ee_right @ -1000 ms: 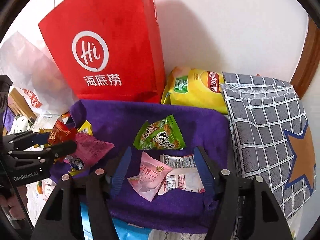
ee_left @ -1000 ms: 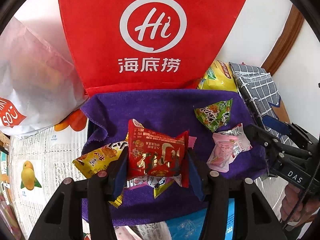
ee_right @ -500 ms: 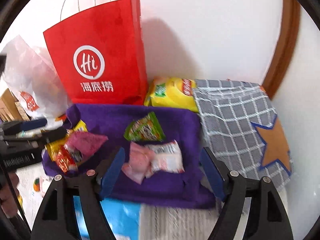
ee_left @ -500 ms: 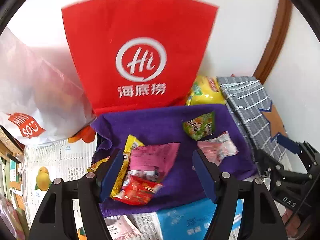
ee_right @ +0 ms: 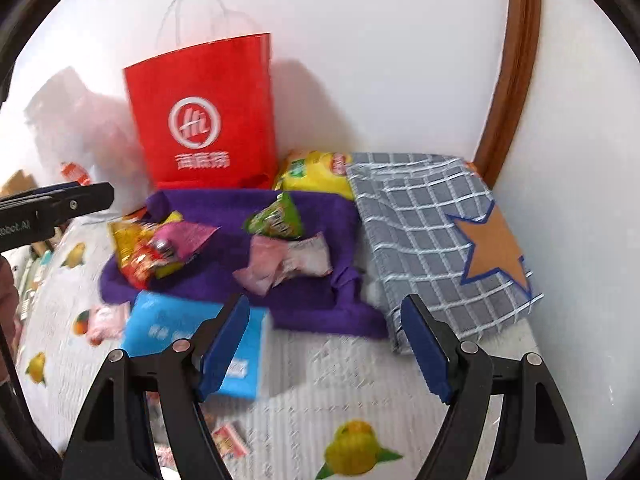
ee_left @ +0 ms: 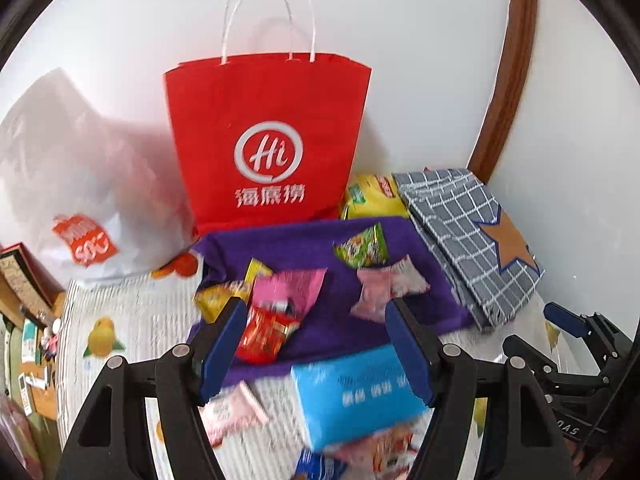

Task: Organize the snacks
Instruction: 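Withdraw both tools from the towel toward the snacks beside the tissue pack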

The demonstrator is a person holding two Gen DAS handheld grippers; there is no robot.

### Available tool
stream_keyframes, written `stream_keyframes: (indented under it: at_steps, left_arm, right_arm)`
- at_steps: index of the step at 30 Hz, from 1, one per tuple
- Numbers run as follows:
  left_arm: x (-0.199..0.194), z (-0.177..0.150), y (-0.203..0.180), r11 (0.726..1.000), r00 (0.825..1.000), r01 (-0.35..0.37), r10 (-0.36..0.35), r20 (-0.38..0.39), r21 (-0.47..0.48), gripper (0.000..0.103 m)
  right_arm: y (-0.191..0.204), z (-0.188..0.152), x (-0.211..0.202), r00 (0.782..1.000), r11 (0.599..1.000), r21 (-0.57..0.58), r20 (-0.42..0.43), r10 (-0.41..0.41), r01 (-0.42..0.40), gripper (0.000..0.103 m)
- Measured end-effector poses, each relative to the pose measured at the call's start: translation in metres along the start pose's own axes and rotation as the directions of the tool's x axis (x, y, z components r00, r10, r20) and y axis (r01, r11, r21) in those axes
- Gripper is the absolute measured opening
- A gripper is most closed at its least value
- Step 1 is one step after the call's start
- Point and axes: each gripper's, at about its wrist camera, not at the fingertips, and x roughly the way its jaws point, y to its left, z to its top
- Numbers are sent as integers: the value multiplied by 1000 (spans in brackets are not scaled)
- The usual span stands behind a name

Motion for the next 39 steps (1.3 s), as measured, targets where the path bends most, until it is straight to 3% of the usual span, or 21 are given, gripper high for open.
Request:
stream_keyframes:
  at_steps: [2, 6, 13, 21, 27, 39]
  left_arm:
    - [-10, -12, 4, 1000, 1000, -20, 20, 21, -14, 70]
    - [-23, -35, 14, 997, 997, -64, 66, 29, -46, 70]
    - [-33, -76, 33, 996, 999, -42, 40, -27, -78, 70]
    - [-42, -117, 55, 990, 998, -52, 46, -44, -134, 70]
    - [-42, -132, 65, 988, 997, -65, 57, -61, -139, 70]
    - [-33, -139, 71, 988, 996, -43, 31, -80, -148, 70]
  right_arm:
    - [1, -9, -4, 998, 998, 26, -7, 60, -59, 78]
    - [9, -24, -6, 998, 998, 27, -31, 56, -55, 78]
    - [25, -54, -5, 990, 990, 47, -42, 132, -130, 77]
    - [61, -95, 19, 974, 989, 16, -168, 151, -150, 63]
    - [77, -112, 37, 961, 986, 31, -221, 167, -165, 61]
    - [96, -117, 52, 965, 992, -44, -242, 104, -118, 61]
